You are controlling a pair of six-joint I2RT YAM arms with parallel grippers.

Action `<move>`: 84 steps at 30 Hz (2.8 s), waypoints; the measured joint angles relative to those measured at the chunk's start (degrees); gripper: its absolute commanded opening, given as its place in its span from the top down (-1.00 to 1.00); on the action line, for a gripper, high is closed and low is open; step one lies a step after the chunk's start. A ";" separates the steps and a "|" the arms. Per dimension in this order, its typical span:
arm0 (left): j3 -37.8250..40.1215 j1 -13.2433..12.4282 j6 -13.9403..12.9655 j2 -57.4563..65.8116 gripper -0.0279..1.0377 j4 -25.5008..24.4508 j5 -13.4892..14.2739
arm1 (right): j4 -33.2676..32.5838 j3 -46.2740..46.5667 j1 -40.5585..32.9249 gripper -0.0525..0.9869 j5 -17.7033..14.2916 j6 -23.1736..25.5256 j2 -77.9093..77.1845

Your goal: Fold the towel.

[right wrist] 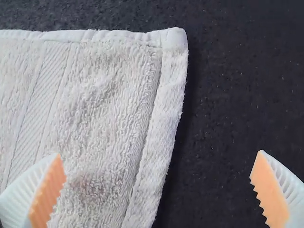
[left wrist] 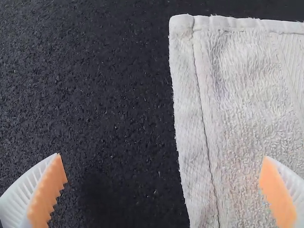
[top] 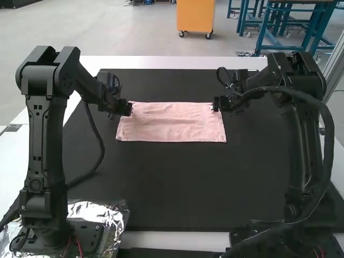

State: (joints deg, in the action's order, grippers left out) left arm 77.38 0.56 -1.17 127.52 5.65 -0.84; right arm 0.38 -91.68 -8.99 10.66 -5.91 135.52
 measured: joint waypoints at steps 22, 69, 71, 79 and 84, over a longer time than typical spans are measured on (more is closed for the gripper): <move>1.27 1.27 -0.55 1.07 0.90 -1.75 -4.81 | -7.34 -2.91 -1.05 0.94 0.35 -5.20 0.42; -21.94 -3.17 -2.54 -28.89 0.90 -5.90 -10.84 | -13.70 24.28 1.25 0.94 13.55 -2.64 -28.96; -23.78 -3.17 -2.58 -30.58 0.90 -5.86 -10.99 | -13.55 25.88 1.25 0.94 13.66 -2.67 -29.97; -32.74 -3.17 -2.62 -35.47 0.90 -2.62 -11.21 | -8.76 34.67 1.25 0.94 14.08 -2.64 -33.11; -40.22 -3.17 -2.71 -35.67 -0.15 5.53 -11.15 | -1.79 40.35 1.22 0.12 13.86 -1.92 -33.09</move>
State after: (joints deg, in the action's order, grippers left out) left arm 37.17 -2.61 -3.88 91.85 11.18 -11.99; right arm -1.41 -51.33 -7.77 24.51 -7.84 102.43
